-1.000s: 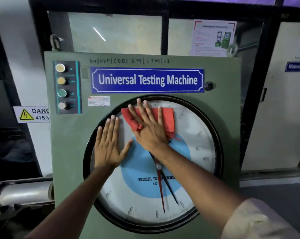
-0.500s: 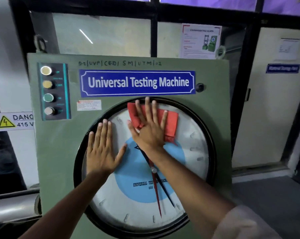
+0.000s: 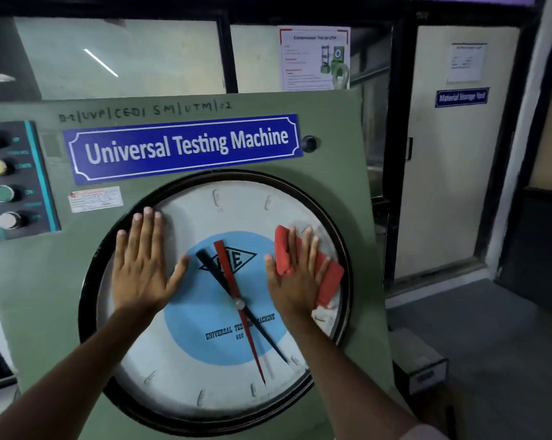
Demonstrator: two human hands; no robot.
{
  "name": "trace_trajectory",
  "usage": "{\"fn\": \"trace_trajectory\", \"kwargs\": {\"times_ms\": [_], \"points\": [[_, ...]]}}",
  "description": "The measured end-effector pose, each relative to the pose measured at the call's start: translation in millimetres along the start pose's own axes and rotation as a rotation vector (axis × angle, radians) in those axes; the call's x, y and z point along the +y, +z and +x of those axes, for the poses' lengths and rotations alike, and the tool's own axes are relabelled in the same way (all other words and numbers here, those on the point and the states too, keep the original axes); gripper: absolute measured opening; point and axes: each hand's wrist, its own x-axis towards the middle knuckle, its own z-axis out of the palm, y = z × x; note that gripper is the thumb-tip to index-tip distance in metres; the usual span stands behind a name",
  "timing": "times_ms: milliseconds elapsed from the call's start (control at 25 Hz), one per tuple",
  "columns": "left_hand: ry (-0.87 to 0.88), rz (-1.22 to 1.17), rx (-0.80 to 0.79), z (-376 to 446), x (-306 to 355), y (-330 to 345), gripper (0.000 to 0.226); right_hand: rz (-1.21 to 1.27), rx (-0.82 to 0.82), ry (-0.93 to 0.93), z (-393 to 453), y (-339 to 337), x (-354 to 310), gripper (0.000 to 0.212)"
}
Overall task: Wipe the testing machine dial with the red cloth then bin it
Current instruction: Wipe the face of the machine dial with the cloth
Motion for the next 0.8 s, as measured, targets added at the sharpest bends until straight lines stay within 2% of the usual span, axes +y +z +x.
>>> {"fn": "trace_trajectory", "kwargs": {"times_ms": [120,320,400,520,680,800], "points": [[0.000,0.002,-0.010,0.6,2.4,-2.4,0.093,0.006,-0.036,0.041,-16.6,-3.0,2.5,0.076],[-0.004,-0.011,-0.023,0.3,7.3,-4.0,0.093,0.011,-0.048,-0.057,67.2,-18.6,-29.8,0.073],[0.000,-0.006,-0.021,-0.3,6.5,-2.7,0.093,-0.013,-0.007,-0.097,72.6,-13.4,-23.1,0.072],[0.003,0.001,-0.011,-0.3,6.1,-0.5,0.094,0.018,0.063,0.033,28.8,1.3,6.2,0.073],[-0.003,-0.014,0.007,-2.3,6.7,2.2,0.094,0.046,-0.020,0.185,-42.9,7.9,33.1,0.073],[-0.002,-0.023,0.018,-2.5,8.2,1.3,0.094,0.098,-0.052,0.290,-32.8,4.6,22.2,0.071]]}}
